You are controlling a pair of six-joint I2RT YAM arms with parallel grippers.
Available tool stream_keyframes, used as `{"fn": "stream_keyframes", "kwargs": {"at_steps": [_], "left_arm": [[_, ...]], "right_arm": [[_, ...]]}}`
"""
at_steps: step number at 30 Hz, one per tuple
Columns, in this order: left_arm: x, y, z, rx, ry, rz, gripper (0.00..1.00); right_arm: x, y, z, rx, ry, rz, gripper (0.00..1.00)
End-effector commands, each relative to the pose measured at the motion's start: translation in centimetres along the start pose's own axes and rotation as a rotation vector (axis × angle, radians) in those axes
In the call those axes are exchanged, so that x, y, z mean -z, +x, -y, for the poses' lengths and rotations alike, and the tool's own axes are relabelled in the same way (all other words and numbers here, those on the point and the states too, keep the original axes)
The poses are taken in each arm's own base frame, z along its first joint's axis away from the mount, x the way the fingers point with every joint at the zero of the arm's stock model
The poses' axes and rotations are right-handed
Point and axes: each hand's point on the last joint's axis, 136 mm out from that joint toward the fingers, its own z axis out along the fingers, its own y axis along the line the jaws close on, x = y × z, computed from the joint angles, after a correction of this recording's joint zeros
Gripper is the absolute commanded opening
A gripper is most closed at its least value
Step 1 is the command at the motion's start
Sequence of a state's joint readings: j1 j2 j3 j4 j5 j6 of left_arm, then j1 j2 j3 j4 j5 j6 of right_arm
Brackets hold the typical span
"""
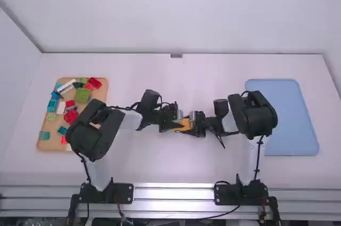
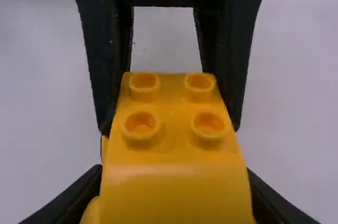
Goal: Assemble lego blocks to make yellow taxi
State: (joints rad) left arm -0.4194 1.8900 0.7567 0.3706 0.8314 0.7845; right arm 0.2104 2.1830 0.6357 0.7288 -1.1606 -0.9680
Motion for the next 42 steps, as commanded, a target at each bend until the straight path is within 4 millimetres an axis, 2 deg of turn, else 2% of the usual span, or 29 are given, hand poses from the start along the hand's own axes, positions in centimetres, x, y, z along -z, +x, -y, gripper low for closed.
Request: {"fn": "stream_keyframes", "kwargs": {"at_steps": [1,3,8,10,12,18,19,21,22,23,26,29,32,33,37,39,42], "left_arm": [[-2.4,4.5,3.1,0.053,0.022,-0.202,0.02],[-2.1,5.6,3.0,0.073,0.006,-0.252,0.02],[-1.8,6.4,3.1,0.081,0.001,-0.294,0.02],[-1.8,6.2,2.7,0.096,-0.016,-0.281,0.05],[-2.0,5.6,2.0,0.116,-0.043,-0.257,0.16],[-1.5,3.5,0.9,0.111,-0.033,-0.120,0.27],[-1.2,3.0,0.6,0.108,-0.021,-0.079,0.31],[-0.3,2.3,0.1,0.109,-0.008,-0.013,0.48],[0.0,2.3,-0.2,0.112,-0.009,-0.001,0.50],[0.6,2.1,-0.6,0.117,-0.009,0.032,0.58],[1.5,1.9,-1.0,0.118,-0.004,0.072,0.61],[3.0,1.2,-1.7,0.061,-0.001,0.143,0.85],[5.1,0.1,-2.5,0.050,-0.007,0.216,0.91],[6.3,-0.5,-2.8,0.047,-0.011,0.251,0.99],[8.8,-0.5,-3.9,0.049,-0.080,0.261,0.99],[9.8,1.4,-6.1,0.179,-0.246,0.152,0.99],[10.9,3.3,-8.2,0.332,-0.446,0.050,0.99]], "right_arm": [[-1.0,-0.1,0.0,0.021,-0.023,-0.002,0.42],[-1.0,-0.1,0.0,0.018,-0.021,-0.002,0.41],[-1.0,-0.1,0.1,0.020,-0.020,-0.002,0.41],[-1.0,-0.1,0.0,0.019,-0.021,-0.003,0.42],[-1.0,-0.1,0.0,0.016,-0.022,-0.003,0.42],[-1.0,-0.1,0.0,0.017,-0.023,-0.003,0.44],[-1.0,-0.1,0.0,0.016,-0.024,-0.002,0.44],[-1.0,-0.1,0.0,0.013,-0.024,-0.002,0.44],[-1.0,-0.1,-0.1,0.014,-0.025,-0.001,0.44],[-1.0,-0.1,-0.1,0.013,-0.026,0.001,0.45],[-1.0,-0.1,0.0,0.014,-0.025,0.000,0.45],[-1.0,-0.1,0.0,0.014,-0.025,0.000,0.45],[-0.9,-0.1,0.1,0.002,-0.021,-0.001,0.45],[-0.7,-0.2,0.4,-0.027,-0.011,0.003,0.45],[-0.2,-1.1,1.6,-0.101,0.011,0.043,0.41],[1.2,-2.7,3.3,-0.176,0.056,0.090,0.35],[3.4,-4.0,5.3,-0.245,0.148,0.101,0.27]]}}
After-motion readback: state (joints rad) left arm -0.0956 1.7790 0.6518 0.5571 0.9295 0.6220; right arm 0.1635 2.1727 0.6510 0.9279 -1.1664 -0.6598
